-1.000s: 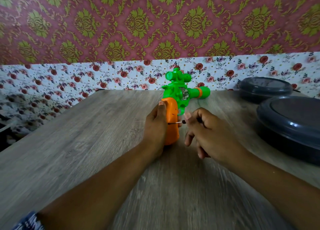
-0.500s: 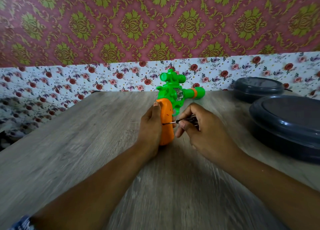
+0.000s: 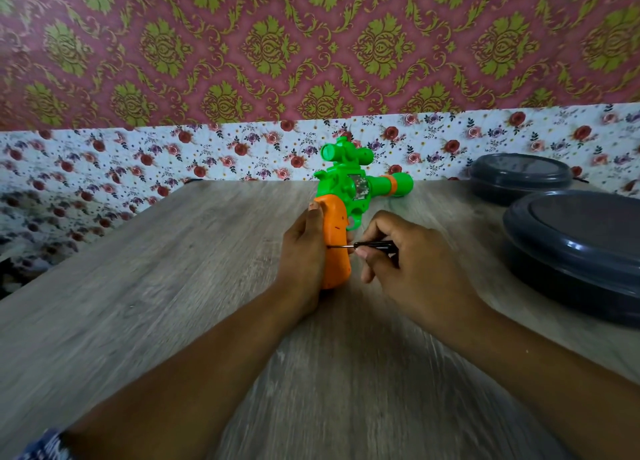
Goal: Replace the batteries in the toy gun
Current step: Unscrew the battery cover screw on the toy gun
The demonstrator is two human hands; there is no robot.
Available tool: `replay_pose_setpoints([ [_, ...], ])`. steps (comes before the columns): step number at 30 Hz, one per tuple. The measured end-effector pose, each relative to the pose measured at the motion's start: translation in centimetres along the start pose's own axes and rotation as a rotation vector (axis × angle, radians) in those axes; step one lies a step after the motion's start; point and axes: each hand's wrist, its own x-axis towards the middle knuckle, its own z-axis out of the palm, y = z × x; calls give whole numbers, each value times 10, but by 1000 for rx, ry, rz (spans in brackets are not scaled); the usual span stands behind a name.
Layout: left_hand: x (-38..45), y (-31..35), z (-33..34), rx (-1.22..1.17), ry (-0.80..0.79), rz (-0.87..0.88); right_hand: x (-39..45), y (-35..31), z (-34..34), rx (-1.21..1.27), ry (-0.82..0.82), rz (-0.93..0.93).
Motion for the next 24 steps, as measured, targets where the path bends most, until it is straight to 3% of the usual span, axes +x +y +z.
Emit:
replay_pose_setpoints([
  [5,-2,1,-1,11,-20,19,0,0,1,133,-15,-13],
  [10,-2,3,0,-8,14,-15,0,-2,-2,-203,-77,4],
  [12,-1,2,1,-42,6,-24,2,1,-3,-212,-117,32],
  [16,0,0,0,-31,6,-15,4,2,-6,-142,-68,1],
  [20,0,-1,0,15,0,1,3,-1,-7,111,1,3],
  [24,-1,1,0,60,3,20,1,0,3,150,-14,12],
])
